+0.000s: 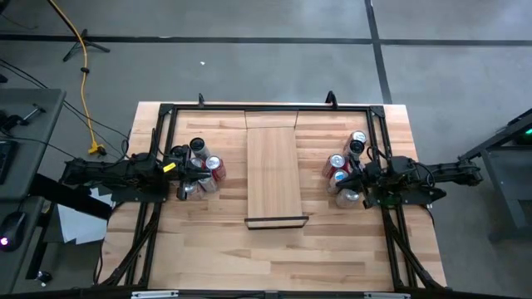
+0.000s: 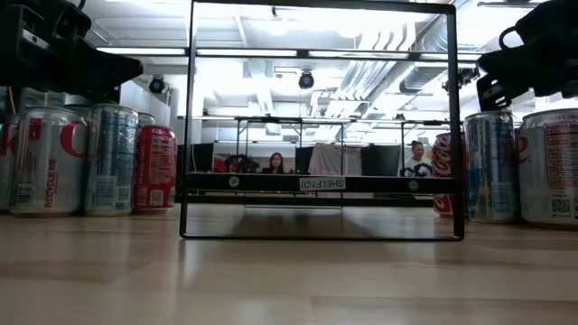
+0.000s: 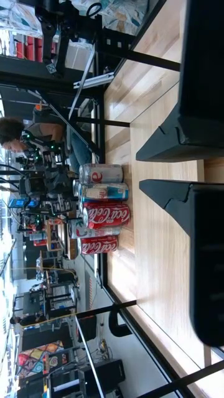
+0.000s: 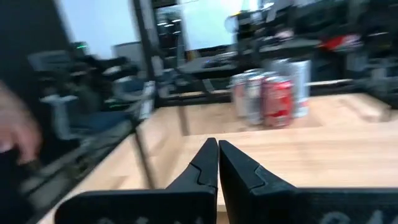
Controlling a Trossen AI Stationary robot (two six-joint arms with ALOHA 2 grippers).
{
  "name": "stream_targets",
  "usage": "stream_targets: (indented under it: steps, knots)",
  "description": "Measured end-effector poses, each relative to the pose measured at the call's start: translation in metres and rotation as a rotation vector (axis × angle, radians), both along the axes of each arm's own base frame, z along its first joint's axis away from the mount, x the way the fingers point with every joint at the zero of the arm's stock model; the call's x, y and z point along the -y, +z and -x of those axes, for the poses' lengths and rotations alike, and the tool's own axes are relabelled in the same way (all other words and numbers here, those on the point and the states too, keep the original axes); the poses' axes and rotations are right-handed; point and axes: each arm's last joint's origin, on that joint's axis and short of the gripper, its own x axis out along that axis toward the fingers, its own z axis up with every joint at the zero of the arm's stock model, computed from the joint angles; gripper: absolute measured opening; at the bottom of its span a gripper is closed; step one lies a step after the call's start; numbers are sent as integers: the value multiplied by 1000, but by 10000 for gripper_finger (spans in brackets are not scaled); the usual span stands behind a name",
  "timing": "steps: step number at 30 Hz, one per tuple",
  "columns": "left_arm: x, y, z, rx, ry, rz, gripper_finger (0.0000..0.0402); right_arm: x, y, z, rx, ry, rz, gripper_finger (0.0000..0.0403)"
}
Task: Place canned beverage on shelf
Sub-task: Put the top right white/pink soda can on the shelf
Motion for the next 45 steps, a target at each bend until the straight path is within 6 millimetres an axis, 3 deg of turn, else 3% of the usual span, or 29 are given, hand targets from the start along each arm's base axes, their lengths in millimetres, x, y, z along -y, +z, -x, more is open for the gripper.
stream_targets:
  steps: [3,8,10,13,16,19,22,28,33,37,45]
  knots:
    - [0,0,0,0,0,0,5,3,18,2,166,-62,-198,0]
    - [0,0,0,-1,0,0,5,13,56,21,621,-192,-671,0]
    - [0,0,0,0,0,0,5,16,66,28,728,-241,-745,0]
    - [0,0,0,0,0,0,5,17,89,32,740,-264,-686,0]
    - [0,0,0,0,0,0,5,17,119,28,627,-328,-611,12]
    - [0,0,0,0,0,0,5,17,148,20,396,-438,-489,50]
    - [0,0,0,-1,0,0,5,18,171,11,148,-574,-428,115]
    - [0,0,0,0,0,0,5,22,201,-10,-170,-826,-458,272]
    - [0,0,0,0,0,0,5,32,206,-25,-401,-1102,-649,348]
    - [0,0,0,0,0,0,5,38,199,-36,-605,-1286,-849,357]
    - [0,0,0,0,0,0,5,49,175,-61,-944,-1458,-856,358]
